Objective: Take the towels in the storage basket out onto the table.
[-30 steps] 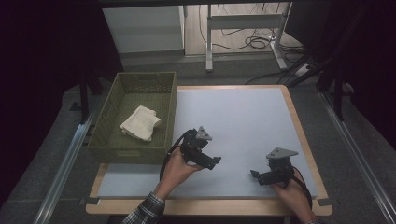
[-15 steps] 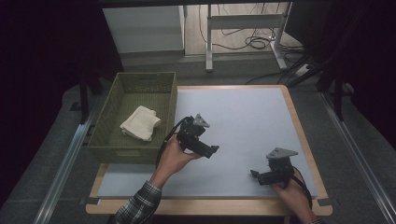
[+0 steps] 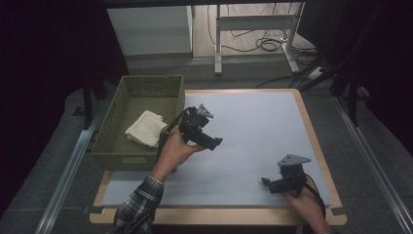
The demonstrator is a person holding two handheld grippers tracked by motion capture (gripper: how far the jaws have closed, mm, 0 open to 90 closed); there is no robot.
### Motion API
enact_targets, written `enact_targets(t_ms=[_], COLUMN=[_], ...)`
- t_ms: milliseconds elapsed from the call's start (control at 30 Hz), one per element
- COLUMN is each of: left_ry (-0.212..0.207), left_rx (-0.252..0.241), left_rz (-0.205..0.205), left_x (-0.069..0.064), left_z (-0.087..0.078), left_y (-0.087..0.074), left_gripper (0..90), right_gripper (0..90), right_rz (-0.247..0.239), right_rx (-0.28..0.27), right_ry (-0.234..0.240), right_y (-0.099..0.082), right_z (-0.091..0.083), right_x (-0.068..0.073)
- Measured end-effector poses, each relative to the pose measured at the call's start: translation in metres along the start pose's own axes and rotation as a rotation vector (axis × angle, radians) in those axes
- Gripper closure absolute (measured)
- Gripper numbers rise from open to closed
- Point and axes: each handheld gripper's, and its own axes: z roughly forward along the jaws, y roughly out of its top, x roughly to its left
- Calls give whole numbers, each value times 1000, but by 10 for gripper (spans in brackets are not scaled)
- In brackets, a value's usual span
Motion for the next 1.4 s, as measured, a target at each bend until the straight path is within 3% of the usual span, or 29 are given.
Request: enact_targets(t_ms=[267, 567, 800, 1000, 1100, 1400], left_ry=[35, 92, 139, 164, 170, 197], left_rx=[13, 37, 42, 53, 49, 54], left_rz=[-10, -60, -76, -101, -135, -170], left_x=[17, 49, 65, 80, 93, 111], left_z=[-3, -10, -21, -27, -30, -36], left_y=[3, -2, -6, -14, -22, -34], left_gripper=[20, 13, 11, 11, 11, 8], right_gripper=[12, 11, 11, 11, 11, 11], right_rz=[0, 0, 0, 0, 0, 0], right_rx=[0, 0, 0, 1, 1, 1], right_ry=[0, 0, 0, 0, 0, 0], right_y=[0, 0, 0, 0, 0, 0], right_z=[0, 0, 0, 0, 0, 0], right_x=[0, 0, 0, 0, 0, 0])
